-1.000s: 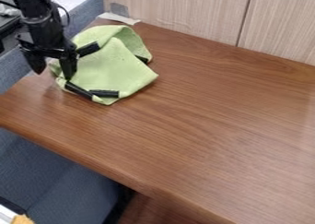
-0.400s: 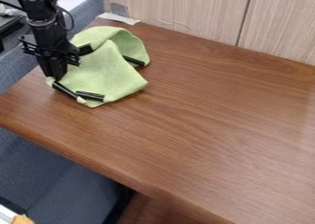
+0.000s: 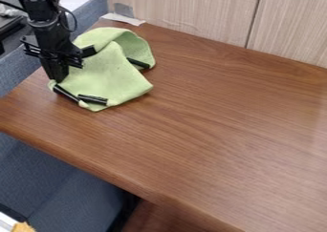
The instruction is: Unfold the cloth from bottom left to the top right
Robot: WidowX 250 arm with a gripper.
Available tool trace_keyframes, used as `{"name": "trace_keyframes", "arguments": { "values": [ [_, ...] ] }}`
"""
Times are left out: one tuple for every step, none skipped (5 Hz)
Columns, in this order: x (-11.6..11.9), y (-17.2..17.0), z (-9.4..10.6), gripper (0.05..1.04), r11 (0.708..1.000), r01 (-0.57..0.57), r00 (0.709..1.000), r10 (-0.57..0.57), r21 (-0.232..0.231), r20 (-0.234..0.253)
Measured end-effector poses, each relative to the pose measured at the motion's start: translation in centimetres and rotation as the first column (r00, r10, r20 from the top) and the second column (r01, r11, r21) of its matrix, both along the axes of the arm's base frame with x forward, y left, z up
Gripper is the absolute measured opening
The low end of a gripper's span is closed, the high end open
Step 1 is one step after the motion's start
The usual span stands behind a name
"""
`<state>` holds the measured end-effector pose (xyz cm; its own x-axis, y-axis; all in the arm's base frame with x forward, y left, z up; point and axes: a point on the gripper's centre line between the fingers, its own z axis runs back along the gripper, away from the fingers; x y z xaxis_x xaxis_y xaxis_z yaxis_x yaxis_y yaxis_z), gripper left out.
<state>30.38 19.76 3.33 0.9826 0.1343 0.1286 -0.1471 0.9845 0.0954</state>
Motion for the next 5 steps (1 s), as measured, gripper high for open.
{"name": "trace_keyframes", "arguments": {
  "values": [
    [0.5,-0.2,1.5,0.053,0.999,0.041,0.998,-0.041,0.011,0.046],
    [1.1,-0.6,4.6,0.052,0.994,0.108,0.985,-0.112,0.035,0.129],
    [1.3,-1.5,7.6,0.052,0.98,0.193,0.961,-0.2,0.057,0.189],
    [1.4,-3.3,9.3,0.052,0.951,0.308,0.924,-0.307,0.033,0.228],
    [2.2,-5.7,11.0,0.052,0.904,0.427,0.868,-0.417,0.024,0.272]
  ]
}}
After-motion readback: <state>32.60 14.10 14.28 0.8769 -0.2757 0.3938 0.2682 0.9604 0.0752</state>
